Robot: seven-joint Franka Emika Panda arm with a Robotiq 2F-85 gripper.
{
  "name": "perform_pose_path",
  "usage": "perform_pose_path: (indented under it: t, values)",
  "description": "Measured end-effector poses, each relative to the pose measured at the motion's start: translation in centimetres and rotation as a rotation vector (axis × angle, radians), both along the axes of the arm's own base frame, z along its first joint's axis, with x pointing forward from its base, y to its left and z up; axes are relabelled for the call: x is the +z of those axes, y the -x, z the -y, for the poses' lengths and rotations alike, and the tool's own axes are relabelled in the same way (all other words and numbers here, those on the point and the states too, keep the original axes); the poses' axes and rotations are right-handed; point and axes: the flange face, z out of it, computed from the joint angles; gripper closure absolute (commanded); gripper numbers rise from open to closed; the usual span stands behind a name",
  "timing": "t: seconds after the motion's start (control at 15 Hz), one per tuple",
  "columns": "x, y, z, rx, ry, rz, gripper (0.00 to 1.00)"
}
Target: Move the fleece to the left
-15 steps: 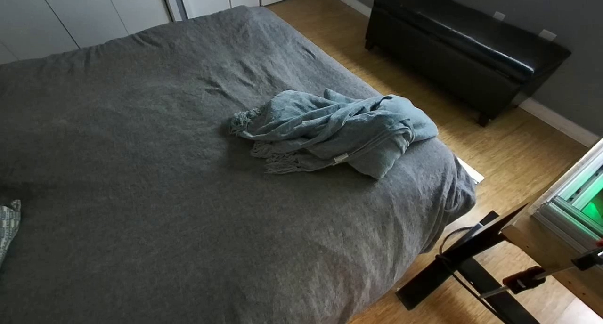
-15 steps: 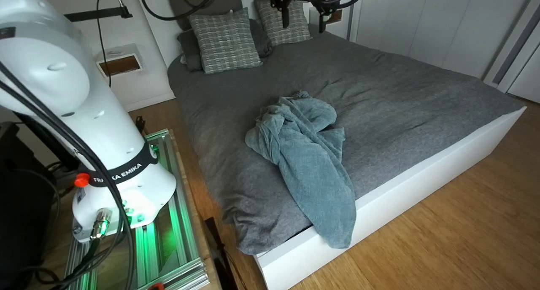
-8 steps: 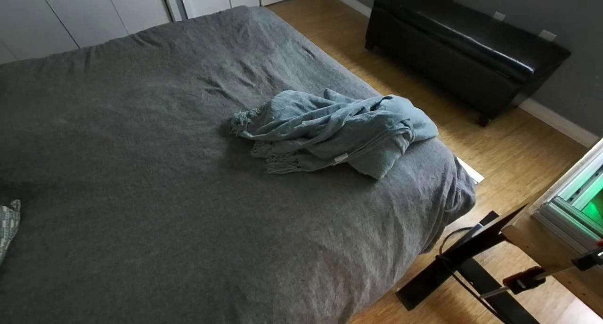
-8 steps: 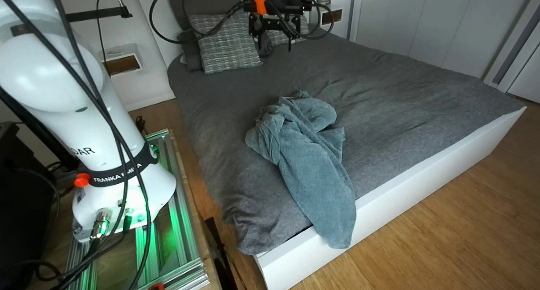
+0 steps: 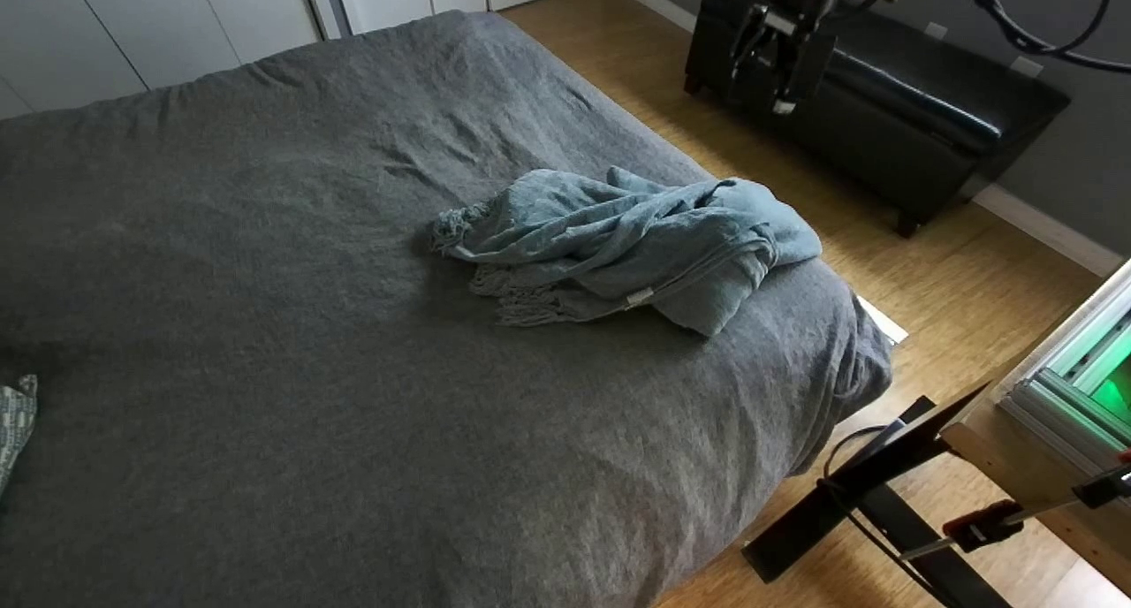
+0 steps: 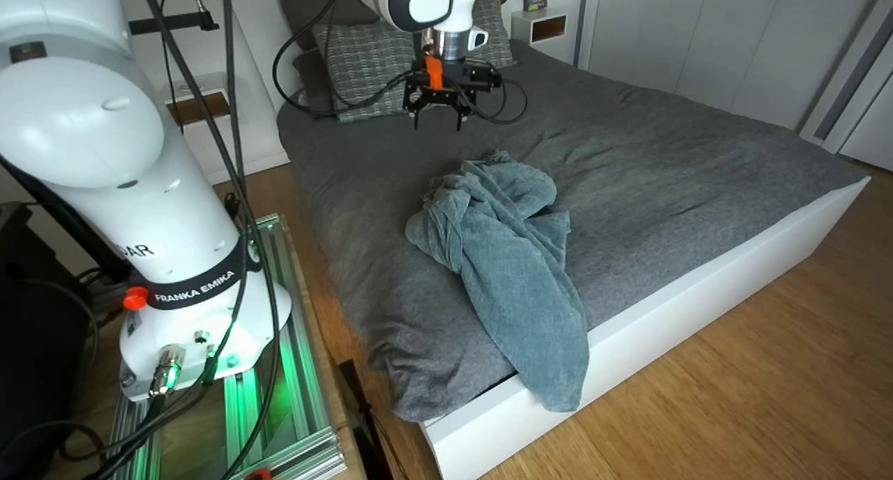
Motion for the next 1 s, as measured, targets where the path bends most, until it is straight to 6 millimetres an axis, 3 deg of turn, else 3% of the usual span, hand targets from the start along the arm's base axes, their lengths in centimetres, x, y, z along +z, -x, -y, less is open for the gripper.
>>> perform_pose_path:
  t: [0.2, 0.73, 1.0]
  values:
    - [-1.7, -0.6, -0.6, 0.012, -0.011, -0.019, 0.00]
    - [-1.9, -1.1, -0.2, -0.003, 0.034, -0.012, 0.00]
    - [-5.3, -0.2, -0.3, -0.014, 0.136, -0.054, 0.00]
